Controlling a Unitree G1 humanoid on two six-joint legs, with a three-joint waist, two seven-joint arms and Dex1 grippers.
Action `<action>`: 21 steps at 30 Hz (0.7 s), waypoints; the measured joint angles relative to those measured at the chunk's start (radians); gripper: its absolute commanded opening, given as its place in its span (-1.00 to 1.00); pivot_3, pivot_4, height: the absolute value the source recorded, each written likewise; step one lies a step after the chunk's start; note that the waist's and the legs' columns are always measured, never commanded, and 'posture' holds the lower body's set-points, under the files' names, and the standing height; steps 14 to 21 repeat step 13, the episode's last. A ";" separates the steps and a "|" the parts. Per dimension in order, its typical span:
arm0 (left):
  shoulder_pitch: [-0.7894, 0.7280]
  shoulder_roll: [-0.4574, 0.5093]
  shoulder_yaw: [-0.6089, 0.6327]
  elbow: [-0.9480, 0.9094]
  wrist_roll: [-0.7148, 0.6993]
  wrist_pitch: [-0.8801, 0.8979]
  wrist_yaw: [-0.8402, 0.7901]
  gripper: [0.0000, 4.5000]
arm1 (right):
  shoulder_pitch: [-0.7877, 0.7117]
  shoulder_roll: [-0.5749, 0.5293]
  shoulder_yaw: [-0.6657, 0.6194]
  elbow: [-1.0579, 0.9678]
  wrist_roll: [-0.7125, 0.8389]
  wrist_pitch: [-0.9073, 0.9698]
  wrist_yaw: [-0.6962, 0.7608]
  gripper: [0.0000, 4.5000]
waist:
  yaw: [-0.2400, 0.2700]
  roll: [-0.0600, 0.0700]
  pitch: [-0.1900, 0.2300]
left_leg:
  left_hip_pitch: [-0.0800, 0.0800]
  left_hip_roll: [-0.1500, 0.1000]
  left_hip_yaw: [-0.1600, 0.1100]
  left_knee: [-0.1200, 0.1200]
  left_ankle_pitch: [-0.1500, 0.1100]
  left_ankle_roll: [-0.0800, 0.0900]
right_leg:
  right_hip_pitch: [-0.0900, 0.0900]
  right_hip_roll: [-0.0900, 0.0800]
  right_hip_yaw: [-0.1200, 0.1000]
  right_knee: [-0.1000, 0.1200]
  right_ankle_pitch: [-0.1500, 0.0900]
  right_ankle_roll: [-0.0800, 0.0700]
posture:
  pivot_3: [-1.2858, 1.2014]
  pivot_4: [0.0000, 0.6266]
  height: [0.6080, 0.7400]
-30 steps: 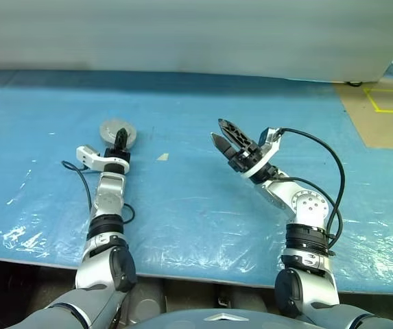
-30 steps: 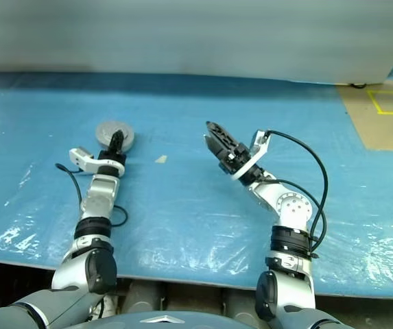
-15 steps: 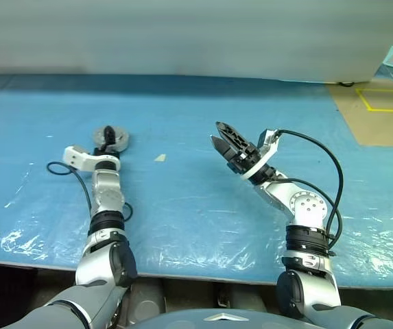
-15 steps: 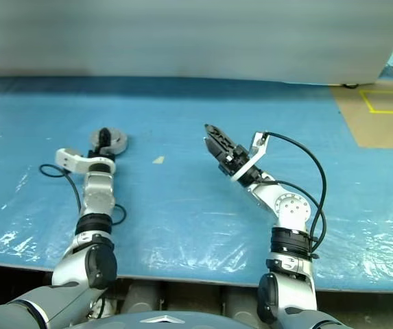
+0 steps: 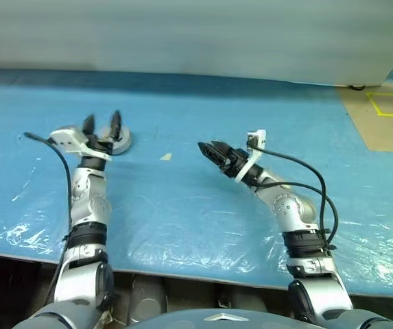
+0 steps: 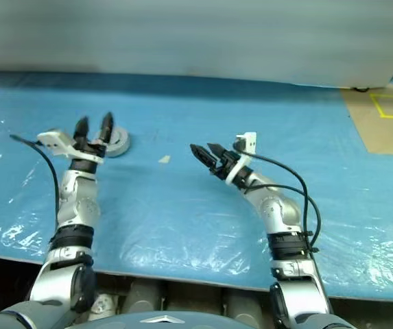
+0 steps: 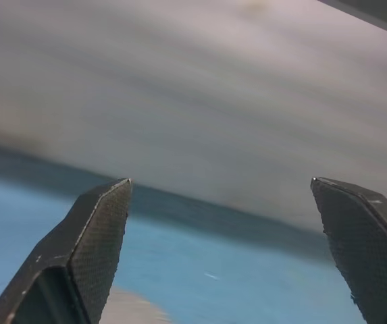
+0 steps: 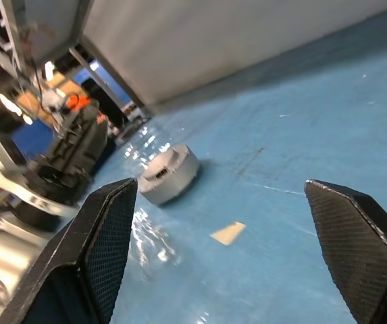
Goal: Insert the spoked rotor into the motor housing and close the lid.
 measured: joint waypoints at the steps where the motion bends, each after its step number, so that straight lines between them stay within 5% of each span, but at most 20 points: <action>1: 0.037 0.024 -0.034 -0.040 -0.006 0.037 -0.063 0.99 | 0.022 -0.022 0.017 -0.018 -0.032 -0.026 0.021 0.85 | -0.001 0.000 0.000 | 0.000 0.000 0.000 -0.001 0.000 0.000 | 0.000 0.000 0.000 0.000 0.000 0.000 | 0.03 -0.52 1.00; 9: 0.185 0.165 -0.193 -0.172 -0.004 0.178 -0.396 1.00 | 0.172 -0.168 0.096 -0.169 -0.174 -0.162 0.151 1.00 | -0.015 0.000 0.000 | 0.003 0.000 0.002 -0.002 0.000 0.000 | 0.001 0.000 0.002 0.000 -0.003 -0.004 | 0.03 -0.52 1.00; 21: 0.198 0.183 -0.228 -0.180 0.041 0.159 -0.453 1.00 | 0.196 -0.174 0.100 -0.190 -0.221 -0.210 0.140 1.00 | -0.024 0.000 0.000 | 0.006 0.000 0.003 -0.002 0.000 0.001 | 0.001 0.000 0.004 0.000 -0.003 -0.005 | 0.03 -0.52 1.00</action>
